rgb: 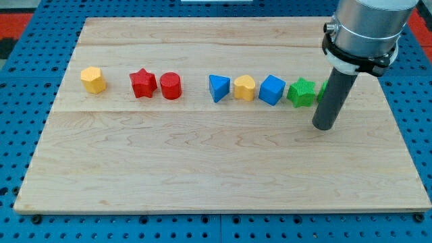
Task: Move your arm to the center right
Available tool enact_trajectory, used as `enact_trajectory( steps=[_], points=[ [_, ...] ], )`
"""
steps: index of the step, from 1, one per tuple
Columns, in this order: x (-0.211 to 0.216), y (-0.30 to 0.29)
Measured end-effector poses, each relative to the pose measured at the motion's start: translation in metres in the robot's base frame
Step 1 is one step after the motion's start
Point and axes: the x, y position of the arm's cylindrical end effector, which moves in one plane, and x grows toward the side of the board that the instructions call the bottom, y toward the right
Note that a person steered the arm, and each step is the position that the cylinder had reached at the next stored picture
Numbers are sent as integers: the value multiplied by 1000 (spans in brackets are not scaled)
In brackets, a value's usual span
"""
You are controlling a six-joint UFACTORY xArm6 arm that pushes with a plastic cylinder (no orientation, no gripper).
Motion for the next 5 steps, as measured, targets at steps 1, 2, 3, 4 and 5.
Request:
enact_trajectory(
  steps=[1, 2, 3, 4, 5],
  points=[
    [0, 0],
    [3, 10],
    [6, 85],
    [-34, 115],
    [-68, 103]
  ],
)
